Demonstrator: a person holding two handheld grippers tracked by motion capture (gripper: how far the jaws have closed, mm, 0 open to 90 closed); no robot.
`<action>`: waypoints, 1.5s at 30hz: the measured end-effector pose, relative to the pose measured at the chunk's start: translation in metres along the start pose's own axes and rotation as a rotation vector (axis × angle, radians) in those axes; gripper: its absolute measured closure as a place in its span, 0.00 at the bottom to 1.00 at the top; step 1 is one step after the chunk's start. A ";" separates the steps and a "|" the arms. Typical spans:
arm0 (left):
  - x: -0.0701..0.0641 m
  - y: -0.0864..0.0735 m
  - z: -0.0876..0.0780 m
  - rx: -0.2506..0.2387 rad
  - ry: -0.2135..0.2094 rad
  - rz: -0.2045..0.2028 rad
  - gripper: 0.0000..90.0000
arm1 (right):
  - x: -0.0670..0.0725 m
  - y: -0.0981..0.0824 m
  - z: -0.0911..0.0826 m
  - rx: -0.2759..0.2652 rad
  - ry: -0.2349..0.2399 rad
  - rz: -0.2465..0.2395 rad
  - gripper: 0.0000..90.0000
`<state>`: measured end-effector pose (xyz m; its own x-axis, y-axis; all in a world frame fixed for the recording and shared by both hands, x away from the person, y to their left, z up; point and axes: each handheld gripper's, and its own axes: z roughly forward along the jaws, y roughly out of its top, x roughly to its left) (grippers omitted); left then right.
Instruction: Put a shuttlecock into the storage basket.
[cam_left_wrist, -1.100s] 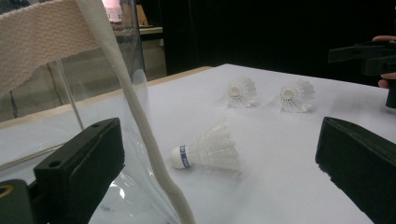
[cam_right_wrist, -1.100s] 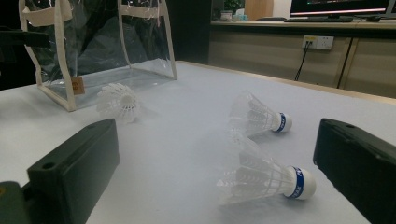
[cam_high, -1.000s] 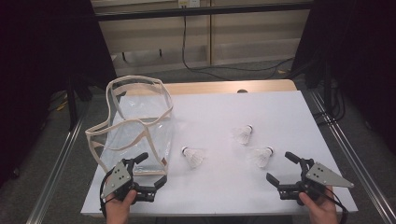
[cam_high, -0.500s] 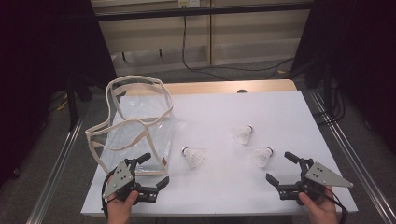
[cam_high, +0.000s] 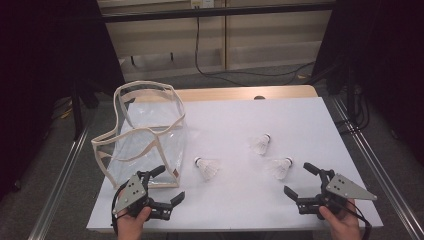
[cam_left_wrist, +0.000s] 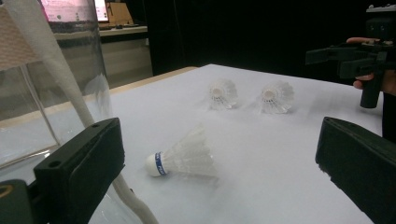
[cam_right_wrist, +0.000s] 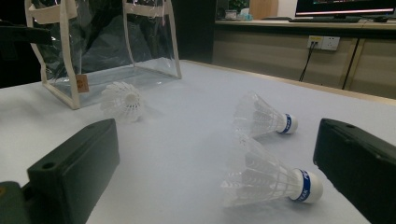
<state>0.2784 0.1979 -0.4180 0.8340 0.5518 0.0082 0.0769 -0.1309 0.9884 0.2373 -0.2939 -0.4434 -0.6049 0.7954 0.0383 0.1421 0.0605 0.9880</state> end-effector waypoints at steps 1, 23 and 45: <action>-0.001 0.000 0.000 -0.001 -0.005 -0.003 0.01 | 0.000 0.000 0.000 -0.001 -0.001 -0.001 0.00; -0.013 0.003 0.024 0.039 -0.061 -0.025 0.01 | 0.000 0.000 0.000 -0.001 0.004 -0.005 0.00; -0.022 0.007 0.047 0.091 -0.048 -0.020 0.02 | 0.001 0.000 0.000 0.000 0.005 -0.008 0.00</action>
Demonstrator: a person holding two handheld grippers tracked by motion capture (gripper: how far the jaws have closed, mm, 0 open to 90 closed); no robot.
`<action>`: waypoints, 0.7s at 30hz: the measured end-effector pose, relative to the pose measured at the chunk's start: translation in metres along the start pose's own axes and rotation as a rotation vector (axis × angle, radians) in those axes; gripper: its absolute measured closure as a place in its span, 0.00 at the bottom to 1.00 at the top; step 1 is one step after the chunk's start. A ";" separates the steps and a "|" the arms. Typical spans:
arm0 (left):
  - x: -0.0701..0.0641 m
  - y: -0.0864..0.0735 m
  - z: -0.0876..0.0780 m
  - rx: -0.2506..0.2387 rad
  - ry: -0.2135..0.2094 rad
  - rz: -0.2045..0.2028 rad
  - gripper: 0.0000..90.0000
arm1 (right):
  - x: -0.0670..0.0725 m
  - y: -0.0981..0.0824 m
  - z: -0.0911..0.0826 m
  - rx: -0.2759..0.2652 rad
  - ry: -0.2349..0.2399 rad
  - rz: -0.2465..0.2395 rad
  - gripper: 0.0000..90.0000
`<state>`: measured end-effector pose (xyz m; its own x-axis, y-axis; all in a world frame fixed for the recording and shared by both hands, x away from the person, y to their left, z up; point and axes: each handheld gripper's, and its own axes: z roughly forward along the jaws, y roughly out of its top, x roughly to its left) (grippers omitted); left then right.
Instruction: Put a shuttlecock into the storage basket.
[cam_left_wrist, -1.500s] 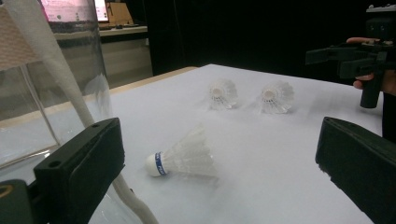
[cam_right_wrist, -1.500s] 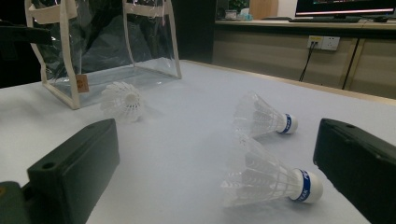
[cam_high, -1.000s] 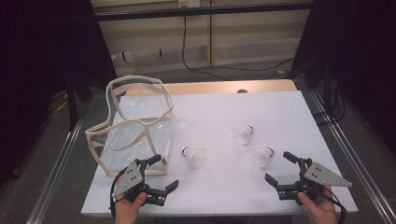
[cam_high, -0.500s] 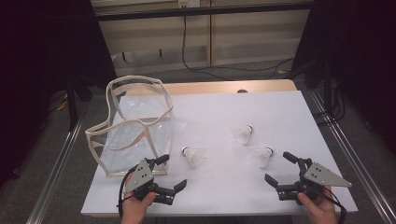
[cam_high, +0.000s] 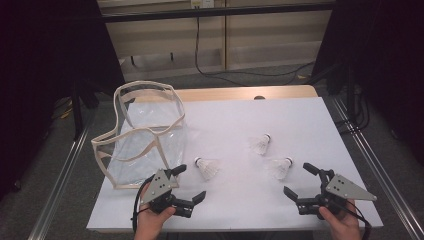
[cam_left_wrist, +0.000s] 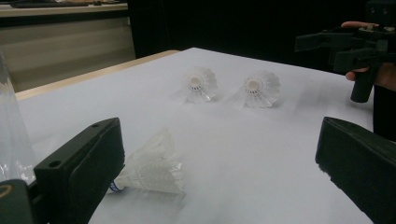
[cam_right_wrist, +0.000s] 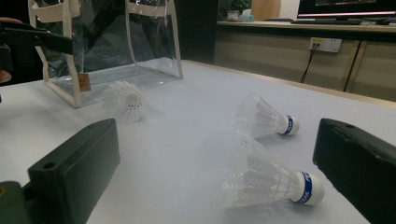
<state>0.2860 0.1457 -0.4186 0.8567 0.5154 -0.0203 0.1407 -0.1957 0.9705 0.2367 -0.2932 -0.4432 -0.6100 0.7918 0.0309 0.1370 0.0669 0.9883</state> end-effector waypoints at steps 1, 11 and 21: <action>0.000 0.000 0.001 0.004 -0.002 -0.005 0.02 | 0.000 0.000 0.000 0.000 0.000 -0.001 0.00; -0.003 0.000 0.011 0.039 0.007 -0.024 0.02 | 0.000 0.000 0.000 -0.001 -0.001 -0.002 0.00; -0.005 0.001 0.019 0.074 0.018 -0.028 0.02 | 0.000 0.000 -0.001 -0.002 0.001 -0.003 0.00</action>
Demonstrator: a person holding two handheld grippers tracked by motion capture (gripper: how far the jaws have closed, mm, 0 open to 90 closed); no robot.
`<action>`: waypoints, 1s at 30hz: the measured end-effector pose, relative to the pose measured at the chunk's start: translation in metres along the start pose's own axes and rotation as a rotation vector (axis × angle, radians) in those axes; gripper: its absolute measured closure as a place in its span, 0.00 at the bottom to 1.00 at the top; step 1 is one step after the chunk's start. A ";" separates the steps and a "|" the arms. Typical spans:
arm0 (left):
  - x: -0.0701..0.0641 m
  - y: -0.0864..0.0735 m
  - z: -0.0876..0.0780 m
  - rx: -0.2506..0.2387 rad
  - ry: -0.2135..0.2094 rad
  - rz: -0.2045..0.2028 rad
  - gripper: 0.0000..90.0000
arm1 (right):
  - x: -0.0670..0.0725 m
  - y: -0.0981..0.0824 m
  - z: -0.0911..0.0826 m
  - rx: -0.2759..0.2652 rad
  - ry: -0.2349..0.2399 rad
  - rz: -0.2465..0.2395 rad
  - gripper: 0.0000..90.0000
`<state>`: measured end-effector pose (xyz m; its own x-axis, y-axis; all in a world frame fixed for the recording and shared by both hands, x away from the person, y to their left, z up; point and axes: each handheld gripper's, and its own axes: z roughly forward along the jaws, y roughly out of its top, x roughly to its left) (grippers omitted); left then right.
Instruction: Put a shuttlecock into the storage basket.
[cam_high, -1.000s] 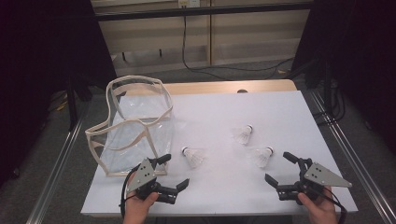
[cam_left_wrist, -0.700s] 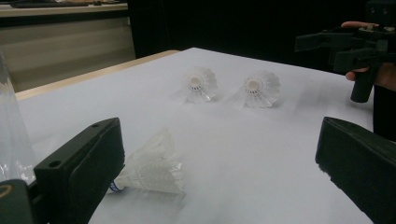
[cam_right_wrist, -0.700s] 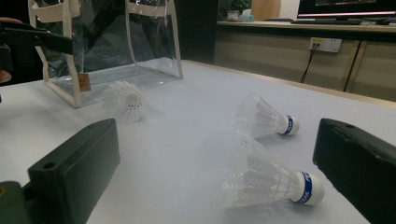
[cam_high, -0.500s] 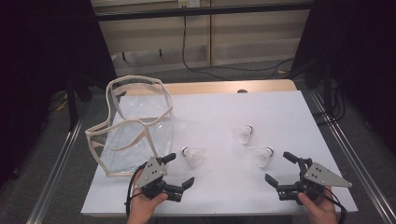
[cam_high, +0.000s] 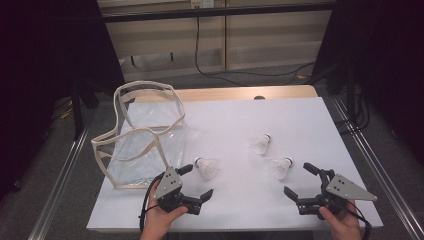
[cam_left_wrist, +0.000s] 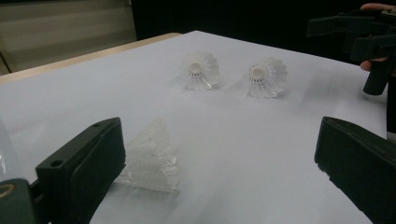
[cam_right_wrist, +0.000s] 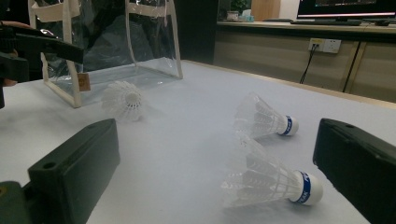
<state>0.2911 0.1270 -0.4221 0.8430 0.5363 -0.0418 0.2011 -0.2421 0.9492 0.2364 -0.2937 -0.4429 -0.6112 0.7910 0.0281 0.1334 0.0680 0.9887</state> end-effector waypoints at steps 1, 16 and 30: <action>0.000 0.000 0.001 -0.001 0.000 -0.001 0.02 | 0.000 0.000 0.000 0.000 0.000 0.000 0.00; -0.004 0.002 0.015 0.047 0.025 -0.015 0.02 | 0.000 0.000 0.000 0.003 -0.003 -0.002 0.00; -0.001 0.001 0.021 0.092 0.057 -0.049 0.03 | -0.001 0.000 -0.001 -0.001 0.000 0.002 0.00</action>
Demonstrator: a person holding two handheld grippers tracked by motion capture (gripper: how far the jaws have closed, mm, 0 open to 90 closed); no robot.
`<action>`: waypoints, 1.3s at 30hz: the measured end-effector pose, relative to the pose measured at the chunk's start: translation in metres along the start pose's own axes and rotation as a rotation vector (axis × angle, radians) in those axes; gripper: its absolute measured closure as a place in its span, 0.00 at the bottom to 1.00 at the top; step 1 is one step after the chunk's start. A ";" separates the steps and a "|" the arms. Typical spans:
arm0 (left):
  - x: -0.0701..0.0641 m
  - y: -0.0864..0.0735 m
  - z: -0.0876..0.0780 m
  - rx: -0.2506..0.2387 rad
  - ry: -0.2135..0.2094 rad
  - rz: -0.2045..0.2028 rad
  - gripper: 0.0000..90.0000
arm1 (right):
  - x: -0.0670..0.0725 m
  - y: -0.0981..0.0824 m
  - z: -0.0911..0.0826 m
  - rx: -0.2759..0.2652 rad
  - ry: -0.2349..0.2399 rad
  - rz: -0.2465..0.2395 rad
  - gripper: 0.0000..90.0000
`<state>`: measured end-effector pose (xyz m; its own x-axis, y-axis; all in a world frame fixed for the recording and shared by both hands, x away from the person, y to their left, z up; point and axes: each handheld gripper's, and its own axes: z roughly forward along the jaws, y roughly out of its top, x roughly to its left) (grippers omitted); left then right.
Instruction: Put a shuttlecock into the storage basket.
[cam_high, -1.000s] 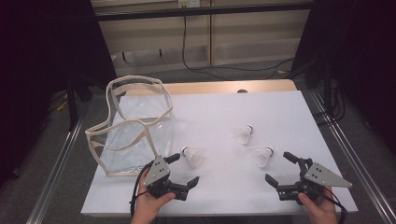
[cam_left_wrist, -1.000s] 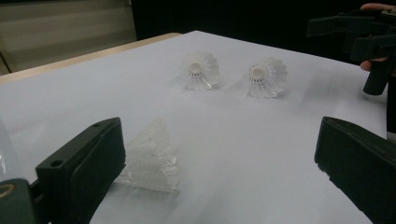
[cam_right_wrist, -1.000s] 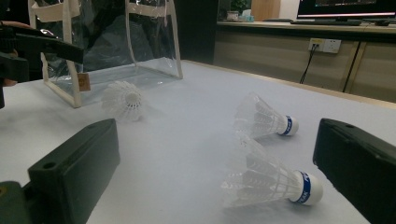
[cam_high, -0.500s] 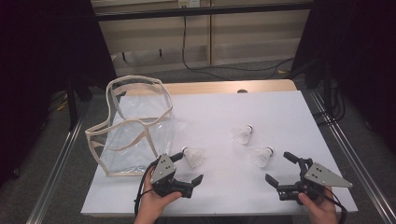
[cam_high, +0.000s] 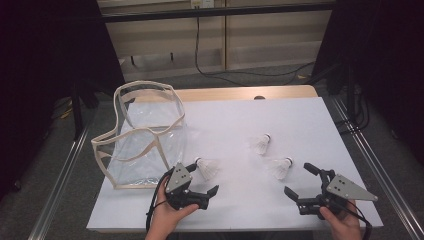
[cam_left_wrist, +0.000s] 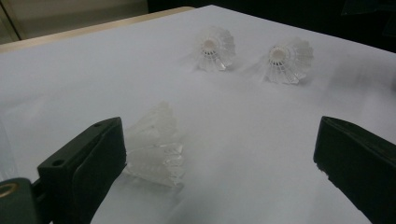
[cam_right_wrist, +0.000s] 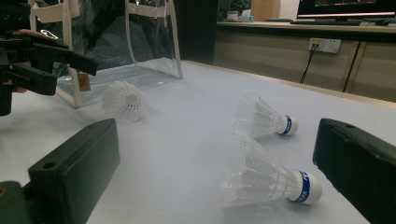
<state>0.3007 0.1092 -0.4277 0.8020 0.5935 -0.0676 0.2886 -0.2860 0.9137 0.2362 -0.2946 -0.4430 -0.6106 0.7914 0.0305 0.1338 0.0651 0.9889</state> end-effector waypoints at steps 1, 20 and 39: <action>0.000 0.000 0.000 0.004 0.005 -0.006 0.03 | 0.000 0.000 0.000 0.001 0.000 -0.002 0.00; 0.001 0.002 0.014 0.087 0.063 -0.010 0.06 | 0.000 0.000 -0.001 0.000 -0.001 -0.006 0.00; 0.002 0.003 0.024 0.116 0.093 -0.044 0.07 | 0.000 -0.001 -0.001 0.006 0.002 -0.004 0.00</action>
<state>0.3157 0.0920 -0.4350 0.7368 0.6730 -0.0646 0.3855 -0.3396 0.8579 0.2355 -0.2953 -0.4434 -0.6127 0.7898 0.0271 0.1362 0.0718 0.9881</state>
